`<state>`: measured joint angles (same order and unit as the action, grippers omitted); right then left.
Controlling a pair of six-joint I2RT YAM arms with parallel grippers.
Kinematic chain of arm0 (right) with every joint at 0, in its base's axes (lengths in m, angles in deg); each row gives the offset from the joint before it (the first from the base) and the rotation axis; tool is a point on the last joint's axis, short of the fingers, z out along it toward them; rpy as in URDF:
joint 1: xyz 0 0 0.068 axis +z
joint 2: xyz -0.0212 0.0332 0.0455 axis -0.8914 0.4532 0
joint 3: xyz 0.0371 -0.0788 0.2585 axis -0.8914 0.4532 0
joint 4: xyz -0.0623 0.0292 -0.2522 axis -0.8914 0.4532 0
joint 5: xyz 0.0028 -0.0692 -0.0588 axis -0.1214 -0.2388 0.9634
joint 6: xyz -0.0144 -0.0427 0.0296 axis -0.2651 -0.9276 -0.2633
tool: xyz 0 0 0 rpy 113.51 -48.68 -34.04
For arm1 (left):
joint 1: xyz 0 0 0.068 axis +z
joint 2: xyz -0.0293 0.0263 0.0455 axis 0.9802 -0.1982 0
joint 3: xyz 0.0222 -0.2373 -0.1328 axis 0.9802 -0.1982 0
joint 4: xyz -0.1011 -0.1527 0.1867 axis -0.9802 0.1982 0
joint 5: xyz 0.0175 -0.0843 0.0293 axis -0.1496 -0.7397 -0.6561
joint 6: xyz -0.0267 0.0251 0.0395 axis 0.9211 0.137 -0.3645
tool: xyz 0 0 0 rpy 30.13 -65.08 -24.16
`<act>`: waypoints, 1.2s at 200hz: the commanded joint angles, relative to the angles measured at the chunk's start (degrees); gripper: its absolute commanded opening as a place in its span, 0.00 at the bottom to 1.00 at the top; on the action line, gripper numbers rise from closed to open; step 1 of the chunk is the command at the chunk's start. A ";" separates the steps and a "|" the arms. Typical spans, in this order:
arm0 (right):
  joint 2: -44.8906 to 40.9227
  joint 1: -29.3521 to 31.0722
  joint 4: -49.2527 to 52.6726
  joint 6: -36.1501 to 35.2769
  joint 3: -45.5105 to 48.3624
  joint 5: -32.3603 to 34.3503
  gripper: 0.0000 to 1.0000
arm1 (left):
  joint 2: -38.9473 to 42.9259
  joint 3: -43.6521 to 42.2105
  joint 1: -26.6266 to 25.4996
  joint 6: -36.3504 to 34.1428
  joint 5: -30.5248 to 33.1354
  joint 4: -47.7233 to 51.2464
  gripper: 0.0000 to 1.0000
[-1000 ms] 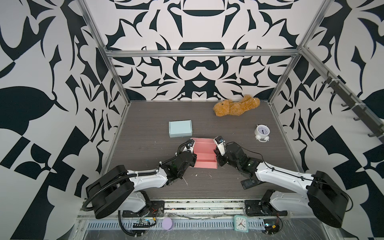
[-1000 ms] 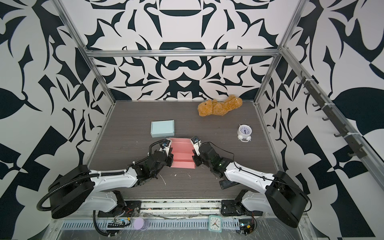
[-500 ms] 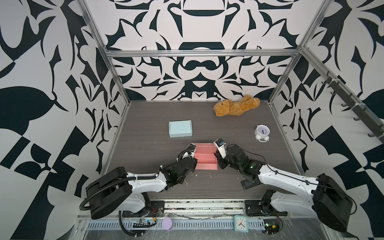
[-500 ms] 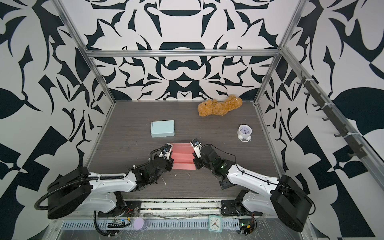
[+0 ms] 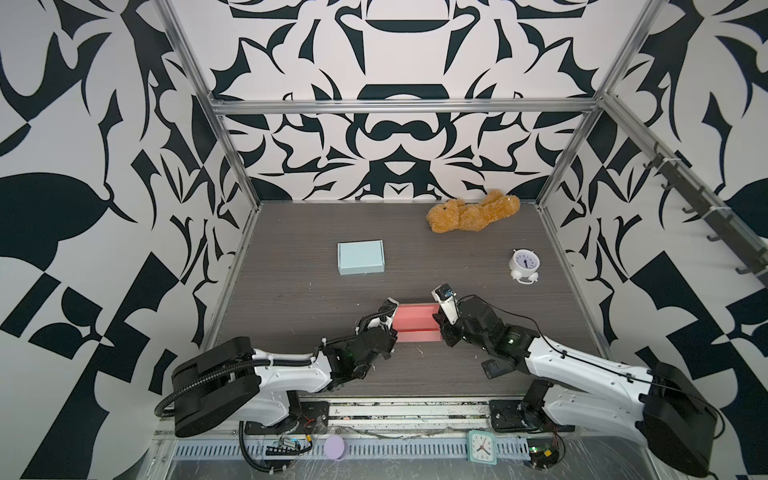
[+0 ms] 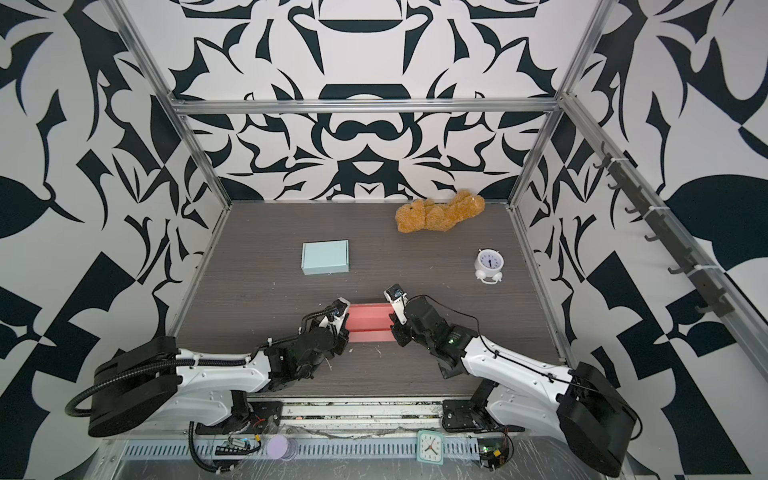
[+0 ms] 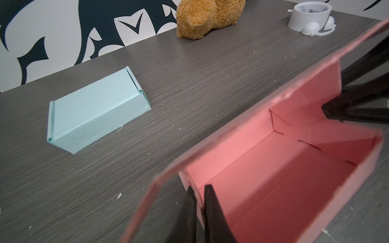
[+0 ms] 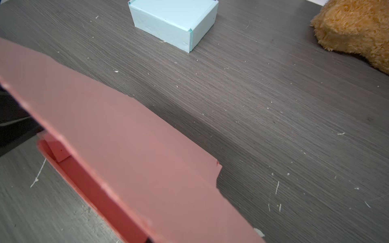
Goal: Fold the paper box
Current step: 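Lower the pink lid down over the tray with both grippers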
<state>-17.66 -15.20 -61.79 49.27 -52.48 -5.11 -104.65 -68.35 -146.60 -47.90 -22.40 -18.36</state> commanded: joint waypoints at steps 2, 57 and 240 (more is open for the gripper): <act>-1.07 0.92 -0.74 1.01 0.35 -2.29 0.22 | 0.89 -0.70 -1.62 0.01 -3.38 0.13 0.14; -5.05 1.23 1.13 3.11 2.20 -1.10 0.29 | 2.90 -0.88 -2.06 2.10 -5.89 1.64 0.21; -28.97 1.50 16.25 8.11 -2.32 3.80 0.55 | 41.57 0.23 -2.19 11.16 -15.29 36.59 0.79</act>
<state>-45.00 -14.06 -47.60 56.68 -49.20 -4.48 -67.04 -70.88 -148.72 -38.37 -39.91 11.21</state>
